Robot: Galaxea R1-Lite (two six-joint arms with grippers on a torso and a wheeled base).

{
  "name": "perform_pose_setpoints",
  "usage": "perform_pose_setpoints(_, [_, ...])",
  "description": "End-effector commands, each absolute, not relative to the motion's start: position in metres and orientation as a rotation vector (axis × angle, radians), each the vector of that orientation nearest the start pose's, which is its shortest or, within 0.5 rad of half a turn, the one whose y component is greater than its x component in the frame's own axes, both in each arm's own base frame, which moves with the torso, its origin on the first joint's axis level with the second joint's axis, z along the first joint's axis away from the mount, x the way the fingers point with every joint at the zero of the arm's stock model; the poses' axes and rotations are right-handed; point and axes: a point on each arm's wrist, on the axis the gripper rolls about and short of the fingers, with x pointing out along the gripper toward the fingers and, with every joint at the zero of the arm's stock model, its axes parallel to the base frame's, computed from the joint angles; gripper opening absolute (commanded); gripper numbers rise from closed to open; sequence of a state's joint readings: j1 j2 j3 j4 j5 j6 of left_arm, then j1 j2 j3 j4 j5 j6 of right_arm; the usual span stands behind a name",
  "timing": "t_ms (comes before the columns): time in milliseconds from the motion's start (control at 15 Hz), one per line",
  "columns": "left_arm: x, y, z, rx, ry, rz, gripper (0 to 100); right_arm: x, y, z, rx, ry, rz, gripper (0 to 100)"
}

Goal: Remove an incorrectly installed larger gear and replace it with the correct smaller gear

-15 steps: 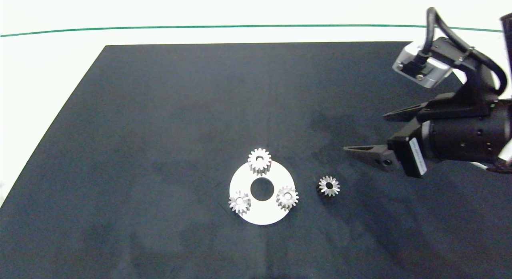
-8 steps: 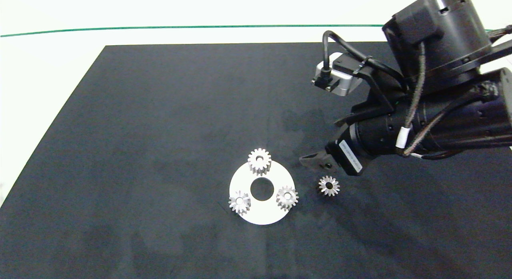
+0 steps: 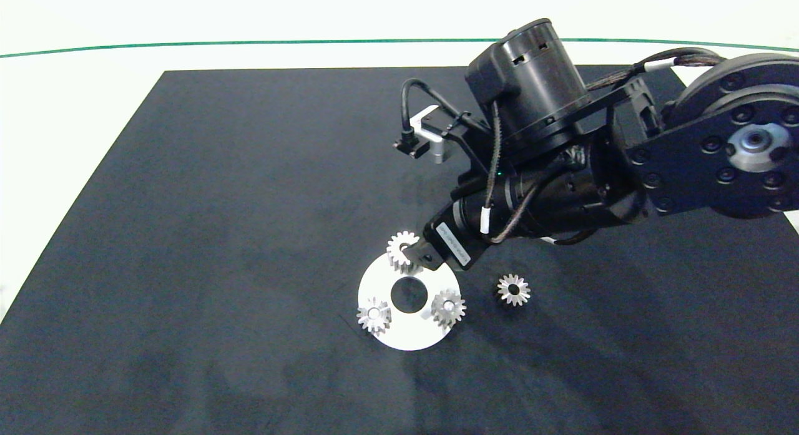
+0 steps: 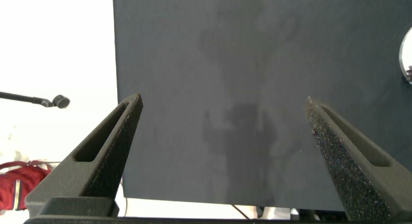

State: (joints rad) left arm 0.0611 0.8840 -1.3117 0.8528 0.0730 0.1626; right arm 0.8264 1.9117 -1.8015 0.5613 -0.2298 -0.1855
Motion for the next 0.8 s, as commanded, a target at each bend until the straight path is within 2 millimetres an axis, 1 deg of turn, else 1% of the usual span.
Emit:
perform_pose_setpoints(67, [0.029,0.003,0.330,0.164,0.438,0.097,100,0.262,0.282,0.257,-0.517,0.572,0.632,100])
perform_pose_setpoints(200, [0.029,0.003,0.330,0.164,0.438,0.097,100,0.263,0.287,0.252,-0.524,0.582,0.638,100])
perform_pose_setpoints(600, [0.029,0.003,0.331,0.164,0.437,0.098,100,0.270,0.292,0.244,-0.526,0.593,0.632,100])
perform_pose_setpoints(800, [0.029,0.003,0.331,0.164,0.437,0.098,100,0.276,0.299,0.236,-0.532,0.604,0.632,100])
